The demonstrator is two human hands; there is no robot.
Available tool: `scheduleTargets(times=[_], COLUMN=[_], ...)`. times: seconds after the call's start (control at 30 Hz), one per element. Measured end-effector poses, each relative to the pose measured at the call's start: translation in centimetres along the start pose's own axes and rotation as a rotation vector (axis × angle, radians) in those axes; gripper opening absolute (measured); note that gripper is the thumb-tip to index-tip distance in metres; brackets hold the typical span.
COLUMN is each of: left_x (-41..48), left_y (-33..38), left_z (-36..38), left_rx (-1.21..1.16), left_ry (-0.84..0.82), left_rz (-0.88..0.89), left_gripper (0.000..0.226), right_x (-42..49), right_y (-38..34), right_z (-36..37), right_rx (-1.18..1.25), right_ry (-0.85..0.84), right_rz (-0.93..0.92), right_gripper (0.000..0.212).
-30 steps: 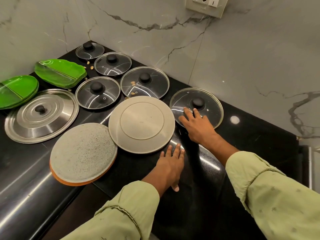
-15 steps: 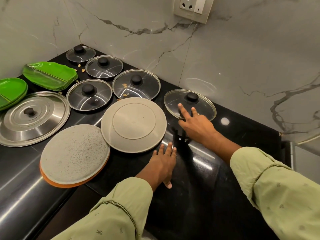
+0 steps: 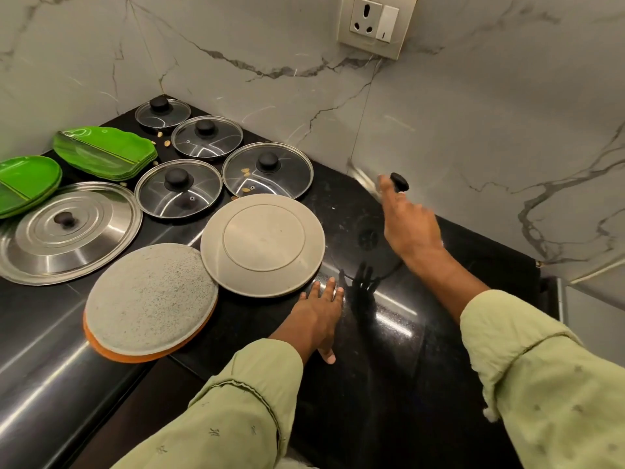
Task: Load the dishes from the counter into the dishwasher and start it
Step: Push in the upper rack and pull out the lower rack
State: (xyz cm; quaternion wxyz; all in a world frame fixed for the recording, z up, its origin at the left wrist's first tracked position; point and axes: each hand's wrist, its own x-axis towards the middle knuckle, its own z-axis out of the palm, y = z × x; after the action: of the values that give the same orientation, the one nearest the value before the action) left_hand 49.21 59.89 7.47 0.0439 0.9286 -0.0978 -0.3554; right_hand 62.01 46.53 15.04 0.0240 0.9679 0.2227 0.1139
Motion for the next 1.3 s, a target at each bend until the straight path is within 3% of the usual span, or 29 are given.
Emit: scheduleTargets(times=[0.13, 0.27, 0.4, 0.53, 0.7, 0.9, 1.13, 1.3], left_x=[-0.2, -0.3, -1.9, -4.4, -7.5, -12.0, -17.9, -21.7], left_y=[-0.2, -0.5, -1.2, -1.2, -0.9, -2.2, -3.6, -3.9], left_z=[0.1, 0.3, 1.4, 3.7, 6.0, 8.7, 11.4, 14.4], left_rx=[-0.014, -0.069, -0.169, -0.186, -0.157, -0.074, 0.011, 0.032], left_ry=[0.019, 0.051, 0.186, 0.383, 0.517, 0.642, 0.682, 0.696], left_rz=[0.004, 0.020, 0.066, 0.041, 0.033, 0.041, 0.096, 0.131], left_gripper=[0.133, 0.133, 0.125, 0.109, 0.087, 0.088, 0.088, 0.084], right_x=[-1.0, -3.7, -7.8, -12.6, -17.3, -23.2, -29.5, -34.3], right_y=[0.9, 3.2, 4.1, 2.7, 0.2, -4.1, -10.1, -14.1], right_z=[-2.2, -2.3, -0.4, 0.5, 1.8, 0.4, -1.9, -3.3], right_rx=[0.290, 0.642, 1.017, 1.354, 1.612, 1.750, 1.807, 1.852], right_ry=[0.138, 0.182, 0.156, 0.139, 0.260, 0.409, 0.561, 0.609], right_rz=[0.357, 0.747, 0.975, 1.092, 1.224, 1.251, 1.301, 1.287], right_gripper=[0.032, 0.021, 0.015, 0.023, 0.033, 0.016, 0.011, 0.024])
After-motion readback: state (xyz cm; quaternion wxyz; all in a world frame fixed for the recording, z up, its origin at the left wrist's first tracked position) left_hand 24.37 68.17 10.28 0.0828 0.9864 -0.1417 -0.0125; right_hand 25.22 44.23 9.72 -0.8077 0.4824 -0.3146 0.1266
